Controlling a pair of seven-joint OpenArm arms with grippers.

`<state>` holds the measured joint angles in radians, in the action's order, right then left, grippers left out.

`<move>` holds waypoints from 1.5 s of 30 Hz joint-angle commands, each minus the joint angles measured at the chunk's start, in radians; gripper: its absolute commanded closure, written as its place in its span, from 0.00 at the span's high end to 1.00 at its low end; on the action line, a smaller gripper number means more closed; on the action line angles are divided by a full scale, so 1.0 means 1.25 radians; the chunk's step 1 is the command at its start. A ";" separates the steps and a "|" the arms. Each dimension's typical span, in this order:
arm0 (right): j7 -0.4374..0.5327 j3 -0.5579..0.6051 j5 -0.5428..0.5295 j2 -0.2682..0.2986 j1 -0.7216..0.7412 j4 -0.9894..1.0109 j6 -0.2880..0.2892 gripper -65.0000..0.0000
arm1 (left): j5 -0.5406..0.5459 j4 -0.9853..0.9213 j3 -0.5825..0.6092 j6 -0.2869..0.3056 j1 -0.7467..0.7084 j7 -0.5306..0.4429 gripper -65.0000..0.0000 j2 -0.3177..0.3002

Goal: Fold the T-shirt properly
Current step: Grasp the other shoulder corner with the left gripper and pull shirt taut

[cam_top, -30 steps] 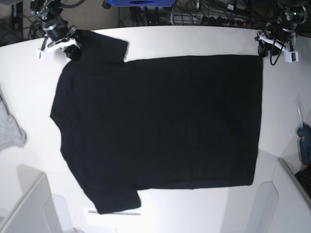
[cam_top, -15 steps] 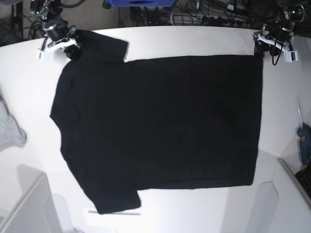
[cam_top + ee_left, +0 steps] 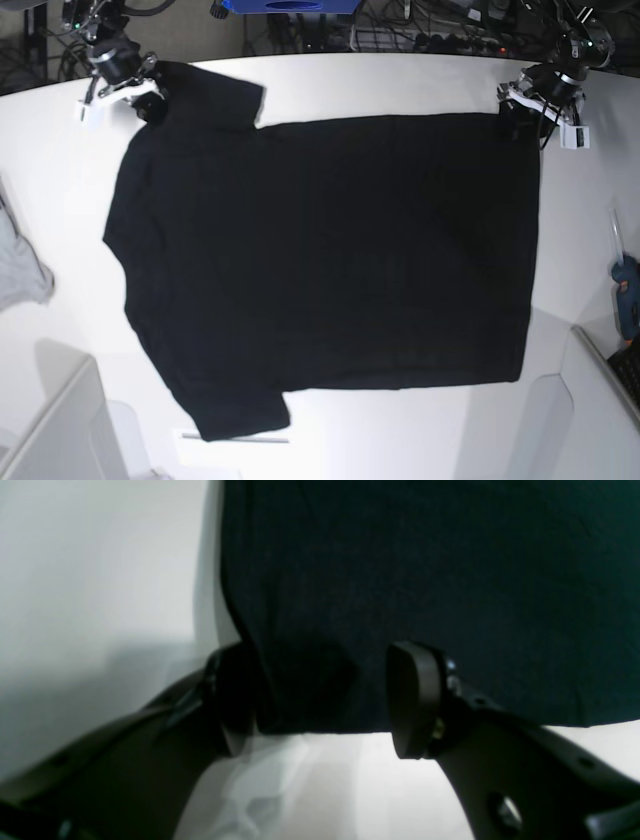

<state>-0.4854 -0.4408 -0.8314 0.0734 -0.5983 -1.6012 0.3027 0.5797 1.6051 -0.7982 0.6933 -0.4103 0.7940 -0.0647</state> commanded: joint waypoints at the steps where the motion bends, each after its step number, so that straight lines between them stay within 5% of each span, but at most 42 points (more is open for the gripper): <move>1: -0.038 0.001 0.030 0.002 -0.014 0.004 -0.021 0.00 | -0.004 0.005 -0.004 0.004 -0.004 0.007 0.60 -0.005; 7: -0.038 0.001 0.030 0.002 -0.014 0.004 -0.021 0.00 | -0.004 0.004 -0.004 0.004 -0.003 0.007 0.57 -0.005; 14: -0.038 0.001 0.030 0.002 -0.014 0.004 -0.021 0.00 | -0.004 0.004 0.000 0.004 -0.003 0.007 0.00 -0.005; 45: -0.036 -0.065 0.029 0.001 -0.088 -0.088 -0.021 0.00 | -0.009 0.100 0.005 0.004 -0.140 0.007 0.00 -0.014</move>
<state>-0.5350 -0.5129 -0.7998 0.0654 -0.6941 -1.6955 0.2836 0.5549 1.7126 -0.7879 0.6903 -0.5758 0.8158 -0.0700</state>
